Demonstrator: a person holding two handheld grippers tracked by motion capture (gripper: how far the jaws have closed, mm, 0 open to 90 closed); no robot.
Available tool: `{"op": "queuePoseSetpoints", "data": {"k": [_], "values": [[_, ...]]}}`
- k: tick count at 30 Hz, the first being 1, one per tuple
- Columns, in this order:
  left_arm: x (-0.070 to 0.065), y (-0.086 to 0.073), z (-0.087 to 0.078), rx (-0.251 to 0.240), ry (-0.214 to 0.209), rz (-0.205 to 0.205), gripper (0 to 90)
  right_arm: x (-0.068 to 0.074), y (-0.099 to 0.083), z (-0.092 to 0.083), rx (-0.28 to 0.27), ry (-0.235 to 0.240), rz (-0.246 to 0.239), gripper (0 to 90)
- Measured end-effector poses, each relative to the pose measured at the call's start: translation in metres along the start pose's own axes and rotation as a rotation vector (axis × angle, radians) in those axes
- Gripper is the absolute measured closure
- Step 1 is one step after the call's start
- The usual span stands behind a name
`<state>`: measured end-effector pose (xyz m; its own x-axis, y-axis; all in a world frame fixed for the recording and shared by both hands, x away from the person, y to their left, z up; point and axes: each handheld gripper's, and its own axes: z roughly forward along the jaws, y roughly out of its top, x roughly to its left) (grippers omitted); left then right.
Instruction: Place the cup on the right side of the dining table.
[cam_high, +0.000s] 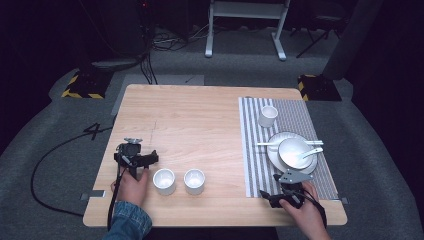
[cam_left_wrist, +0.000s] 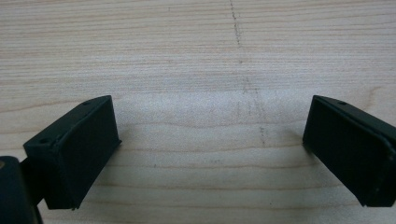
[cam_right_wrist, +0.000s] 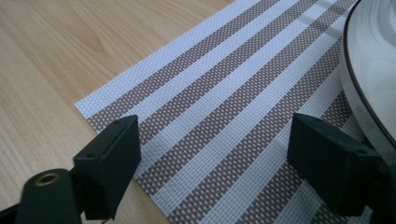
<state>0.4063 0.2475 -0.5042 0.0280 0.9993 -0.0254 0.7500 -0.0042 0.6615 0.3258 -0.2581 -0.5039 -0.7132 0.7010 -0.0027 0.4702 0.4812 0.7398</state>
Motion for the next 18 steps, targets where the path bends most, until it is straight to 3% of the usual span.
{"op": "queuePoseSetpoints", "data": {"k": [18], "values": [[-0.0012, -0.0008, -0.0007, 0.0, 0.01, -0.012, 3.7, 0.0007, -0.0012, -0.0009, -0.003, 0.0, 0.002, 17.1]]}}
